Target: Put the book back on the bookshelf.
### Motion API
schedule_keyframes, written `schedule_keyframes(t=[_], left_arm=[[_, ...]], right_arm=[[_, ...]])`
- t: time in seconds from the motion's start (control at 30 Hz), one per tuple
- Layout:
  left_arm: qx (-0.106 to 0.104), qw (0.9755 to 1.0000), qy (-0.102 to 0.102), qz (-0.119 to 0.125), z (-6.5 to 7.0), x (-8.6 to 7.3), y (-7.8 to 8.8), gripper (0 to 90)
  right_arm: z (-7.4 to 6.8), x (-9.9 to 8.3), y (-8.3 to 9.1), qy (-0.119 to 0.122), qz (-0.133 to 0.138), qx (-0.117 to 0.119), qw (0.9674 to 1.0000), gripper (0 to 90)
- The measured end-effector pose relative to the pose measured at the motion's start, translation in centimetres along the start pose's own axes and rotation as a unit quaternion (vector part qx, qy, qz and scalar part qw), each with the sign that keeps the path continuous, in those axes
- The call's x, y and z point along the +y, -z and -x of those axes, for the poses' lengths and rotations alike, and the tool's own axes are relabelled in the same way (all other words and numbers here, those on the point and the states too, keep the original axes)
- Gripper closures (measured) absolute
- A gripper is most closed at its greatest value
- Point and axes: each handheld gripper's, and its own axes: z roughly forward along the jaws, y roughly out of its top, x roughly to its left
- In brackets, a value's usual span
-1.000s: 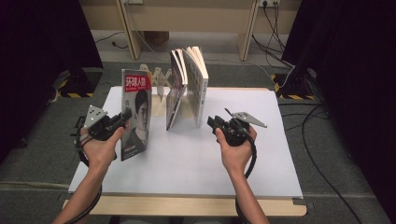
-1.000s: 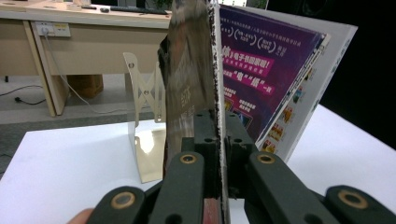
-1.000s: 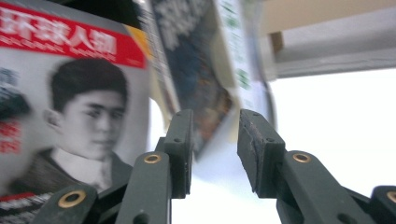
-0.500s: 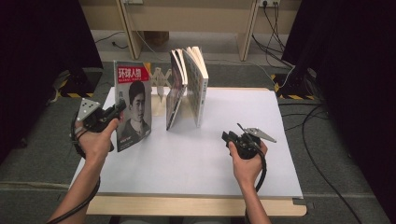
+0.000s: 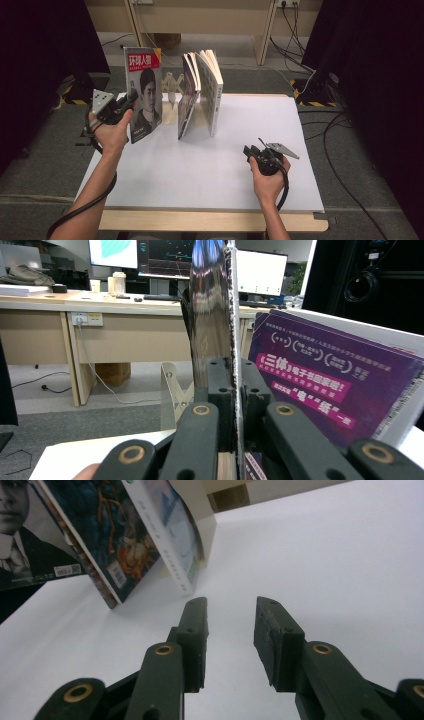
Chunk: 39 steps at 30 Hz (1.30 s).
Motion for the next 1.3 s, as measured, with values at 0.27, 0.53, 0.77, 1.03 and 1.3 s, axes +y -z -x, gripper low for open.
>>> schedule_keyframes(t=[0.27,0.53,0.77,1.03,1.3], left_arm=[[0.004,1.0000,0.001,-0.002,0.4,-0.4,-2.1,86.5],[-0.003,0.9998,0.000,0.022,0.0,-0.7,-4.5,86.4],[0.018,0.9991,0.001,0.039,-1.4,-2.9,-6.1,86.2],[0.029,0.9985,-0.008,0.046,-2.0,-4.4,-5.6,85.2],[0.006,0.9995,-0.030,0.005,-1.8,-6.9,-4.0,81.4]], right_arm=[[1.2,-0.9,0.0,0.000,-0.007,-0.012,0.9999,65.7],[1.5,-1.1,-0.1,0.003,-0.013,-0.016,0.9998,65.6],[1.2,-1.3,-0.4,0.012,-0.016,-0.012,0.9997,65.6],[1.0,-1.2,-0.3,0.013,-0.016,-0.011,0.9997,65.7],[1.0,-1.3,-0.3,0.010,-0.017,-0.011,0.9997,65.0]])
